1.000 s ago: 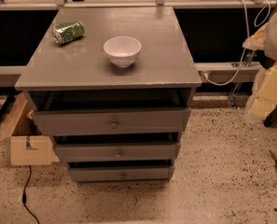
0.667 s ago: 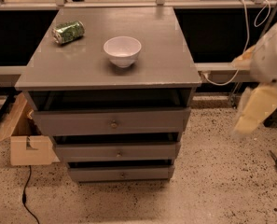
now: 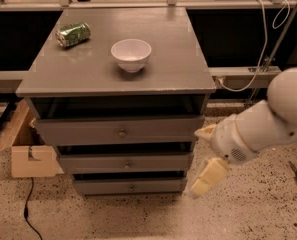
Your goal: Open bottom drawer
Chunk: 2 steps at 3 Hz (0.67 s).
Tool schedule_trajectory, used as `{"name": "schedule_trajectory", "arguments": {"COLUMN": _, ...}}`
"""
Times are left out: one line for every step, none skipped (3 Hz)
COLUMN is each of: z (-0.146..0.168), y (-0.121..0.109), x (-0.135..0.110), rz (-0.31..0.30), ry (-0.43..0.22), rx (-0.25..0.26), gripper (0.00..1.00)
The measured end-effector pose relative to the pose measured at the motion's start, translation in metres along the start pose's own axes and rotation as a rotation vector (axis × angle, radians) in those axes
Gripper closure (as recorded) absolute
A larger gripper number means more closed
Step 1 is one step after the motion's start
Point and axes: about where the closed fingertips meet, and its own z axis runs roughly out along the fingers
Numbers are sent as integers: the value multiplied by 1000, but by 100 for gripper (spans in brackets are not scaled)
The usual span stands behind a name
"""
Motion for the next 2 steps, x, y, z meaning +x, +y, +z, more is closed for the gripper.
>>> {"name": "schedule_trajectory", "arguments": {"z": 18, "y": 2, "x": 0, "rz": 25, "ry": -32, "rx": -14, "gripper": 0}}
{"name": "schedule_trajectory", "arguments": {"z": 16, "y": 2, "x": -1, "rz": 22, "ry": -29, "rx": -14, "gripper": 0}}
